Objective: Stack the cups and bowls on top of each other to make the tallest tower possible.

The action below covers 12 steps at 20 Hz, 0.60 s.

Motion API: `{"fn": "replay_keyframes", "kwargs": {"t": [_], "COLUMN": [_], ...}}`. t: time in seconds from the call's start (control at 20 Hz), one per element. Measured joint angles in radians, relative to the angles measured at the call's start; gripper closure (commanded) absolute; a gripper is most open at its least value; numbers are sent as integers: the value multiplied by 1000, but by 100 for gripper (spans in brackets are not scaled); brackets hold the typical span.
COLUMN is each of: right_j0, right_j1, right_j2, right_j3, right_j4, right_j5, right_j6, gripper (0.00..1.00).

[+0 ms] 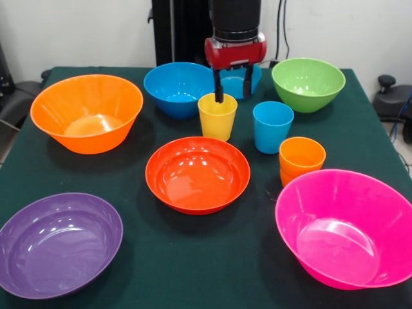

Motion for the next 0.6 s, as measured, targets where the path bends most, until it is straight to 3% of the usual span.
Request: {"fn": "replay_keyframes", "kwargs": {"t": [0.6], "right_j0": [16], "right_j1": [93], "right_j2": [-15], "right_j3": [-35], "right_j4": [-43], "right_j5": [-62], "right_j6": [0], "gripper": [0]}}
